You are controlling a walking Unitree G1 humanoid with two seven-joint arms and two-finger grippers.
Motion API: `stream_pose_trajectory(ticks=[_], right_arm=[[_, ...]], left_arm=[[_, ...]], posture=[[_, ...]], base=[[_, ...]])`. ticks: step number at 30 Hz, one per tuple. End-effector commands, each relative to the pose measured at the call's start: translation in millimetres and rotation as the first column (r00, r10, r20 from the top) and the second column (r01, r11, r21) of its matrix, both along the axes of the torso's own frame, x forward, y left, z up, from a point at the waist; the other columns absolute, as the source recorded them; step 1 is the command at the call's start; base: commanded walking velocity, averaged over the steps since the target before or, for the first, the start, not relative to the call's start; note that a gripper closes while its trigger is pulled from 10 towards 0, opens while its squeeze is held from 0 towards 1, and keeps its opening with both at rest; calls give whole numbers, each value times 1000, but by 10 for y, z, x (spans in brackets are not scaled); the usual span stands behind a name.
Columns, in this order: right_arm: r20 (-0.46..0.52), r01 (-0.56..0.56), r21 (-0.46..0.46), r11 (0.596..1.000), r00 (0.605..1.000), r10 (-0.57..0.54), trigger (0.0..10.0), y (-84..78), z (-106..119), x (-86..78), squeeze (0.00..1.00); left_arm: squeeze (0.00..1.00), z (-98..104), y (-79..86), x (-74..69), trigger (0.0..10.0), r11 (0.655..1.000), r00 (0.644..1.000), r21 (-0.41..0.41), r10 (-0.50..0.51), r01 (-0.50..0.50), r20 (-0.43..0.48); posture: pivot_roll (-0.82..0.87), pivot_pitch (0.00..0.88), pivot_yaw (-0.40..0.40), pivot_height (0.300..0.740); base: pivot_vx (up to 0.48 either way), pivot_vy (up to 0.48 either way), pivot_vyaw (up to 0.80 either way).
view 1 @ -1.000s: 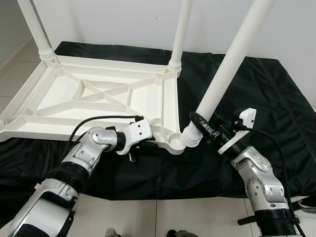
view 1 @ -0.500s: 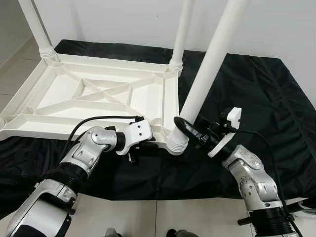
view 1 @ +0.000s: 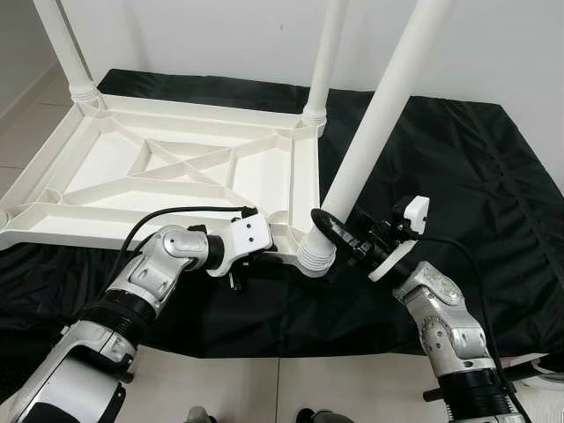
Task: Building children table
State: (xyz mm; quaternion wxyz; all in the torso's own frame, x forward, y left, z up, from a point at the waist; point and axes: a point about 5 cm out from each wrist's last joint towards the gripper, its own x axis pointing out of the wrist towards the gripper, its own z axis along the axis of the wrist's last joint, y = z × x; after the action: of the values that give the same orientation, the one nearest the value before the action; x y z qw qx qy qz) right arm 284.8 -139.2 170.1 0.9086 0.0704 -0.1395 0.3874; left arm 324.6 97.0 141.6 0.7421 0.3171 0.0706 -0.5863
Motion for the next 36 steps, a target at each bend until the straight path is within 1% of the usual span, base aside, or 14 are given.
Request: stream_pose_trajectory(ticks=[1, 5, 9, 12, 16, 19, 23, 32, 36], right_arm=[[-78, 45, -33, 998, 996, -47, 10000, -61, -190, 1, 0], [-74, 66, -35, 997, 995, -69, 10000, -63, -215, 5, 0], [-54, 63, -37, 997, 996, -65, 10000, -19, -205, -14, 0], [-41, 21, -66, 998, 999, -24, 10000, 66, -226, -81, 0], [-32, -5, -86, 996, 999, 2, 10000, 110, -239, -123, 0], [-20, -35, -117, 993, 999, 33, 10000, 146, -241, -180, 0], [-12, -48, -151, 987, 999, 47, 10000, 152, -264, -213, 0], [-9, -66, -193, 979, 998, 65, 10000, 155, -319, -270, 0], [-25, -69, -209, 976, 998, 66, 10000, 156, -381, -305, 0]], left_arm=[[0, -82, 11, -87, 10000, 994, 994, 64, -86, 90, -67], [0, -63, 2, -100, 10000, 994, 994, 61, -91, 94, -62], [0, -36, -7, -112, 10000, 993, 994, 58, -96, 99, -53], [0, -4, -18, -127, 10000, 993, 994, 53, -102, 104, -48], [0, 8, -21, -136, 10000, 993, 994, 52, -104, 107, -45], [0, 40, -26, -144, 10000, 993, 993, 48, -109, 111, -38], [0, 63, -35, -146, 10000, 993, 993, 45, -111, 112, -32], [0, 105, -45, -153, 10000, 993, 993, 40, -113, 114, -23], [0, 130, -41, -160, 10000, 992, 993, 40, -115, 116, -19]], posture=[[-35, 119, -21, 740], [-35, 127, -18, 740], [-33, 134, -17, 740], [-31, 141, -19, 740], [-31, 141, -18, 740], [-33, 144, -19, 740], [-33, 147, -21, 740], [-34, 148, -20, 740], [-33, 152, -17, 740]], base=[[0, 0, 0], [0, 0, 0], [0, 0, 0], [0, 0, 0], [0, 0, 0], [0, 0, 0], [0, 0, 0], [0, 0, 0], [0, 0, 0]])
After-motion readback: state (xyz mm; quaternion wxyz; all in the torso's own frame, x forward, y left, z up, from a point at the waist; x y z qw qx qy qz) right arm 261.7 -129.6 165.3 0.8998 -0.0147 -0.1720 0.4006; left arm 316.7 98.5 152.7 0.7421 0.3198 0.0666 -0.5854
